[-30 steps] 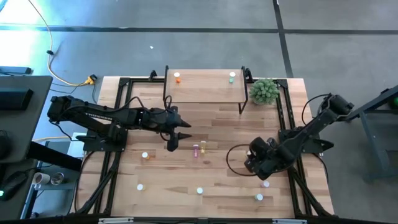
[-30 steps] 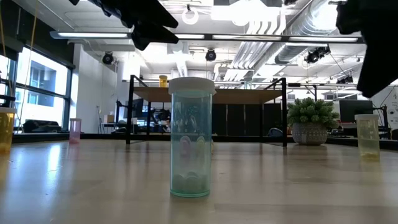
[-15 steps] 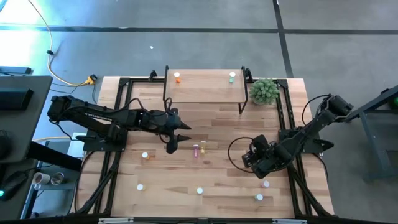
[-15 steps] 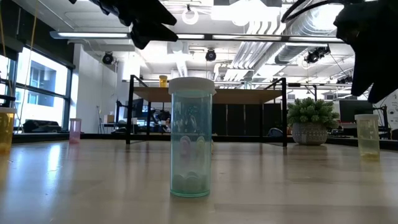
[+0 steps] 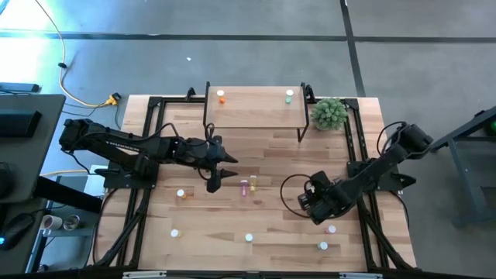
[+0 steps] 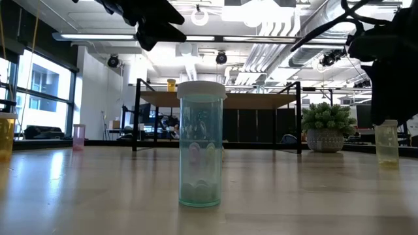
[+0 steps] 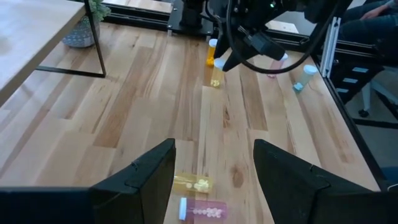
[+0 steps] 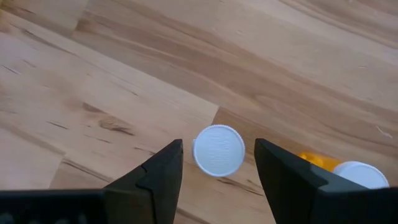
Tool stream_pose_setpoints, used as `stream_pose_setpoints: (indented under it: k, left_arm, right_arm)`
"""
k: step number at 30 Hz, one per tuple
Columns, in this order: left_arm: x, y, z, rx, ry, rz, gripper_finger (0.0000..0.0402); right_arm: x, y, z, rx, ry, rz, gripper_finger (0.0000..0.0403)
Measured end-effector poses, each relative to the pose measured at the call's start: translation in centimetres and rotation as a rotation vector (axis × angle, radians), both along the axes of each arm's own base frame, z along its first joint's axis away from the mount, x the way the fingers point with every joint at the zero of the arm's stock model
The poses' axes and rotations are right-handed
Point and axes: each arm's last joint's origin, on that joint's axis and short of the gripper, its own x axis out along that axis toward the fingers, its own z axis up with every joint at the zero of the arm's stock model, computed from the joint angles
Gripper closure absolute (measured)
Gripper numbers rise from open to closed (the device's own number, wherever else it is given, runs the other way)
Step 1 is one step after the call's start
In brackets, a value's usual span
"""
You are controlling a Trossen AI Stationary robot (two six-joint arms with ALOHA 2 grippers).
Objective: Pick and place medicine bottles onto shelf by color
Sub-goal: Put the top right yellow pill bottle on the shelf
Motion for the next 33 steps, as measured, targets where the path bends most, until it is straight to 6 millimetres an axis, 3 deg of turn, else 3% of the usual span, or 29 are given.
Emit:
stream_pose_setpoints:
  k: [4, 14, 22, 33]
  left_arm:
    - [0.0, 0.0, 0.0, 0.0, 0.0, 0.0, 0.0195]
    - [0.0, 0.0, 0.0, 0.0, 0.001, 0.0, 0.0195]
    - [0.0, 0.0, 0.0, 0.0, 0.002, 0.0, 0.0195]
    - [-0.2, 1.8, -0.1, -0.003, 0.011, 0.105, 0.0195]
  right_arm:
    - [0.0, 0.0, -0.2, -0.003, 0.004, -0.005, 0.0218]
    - [0.0, 0.0, -0.1, -0.003, -0.002, -0.016, 0.0288]
    - [0.1, 0.1, 0.0, -0.002, 0.006, 0.0, 0.0293]
    - [3.7, -1.6, 4.3, -0.017, 0.004, 0.14, 0.0294]
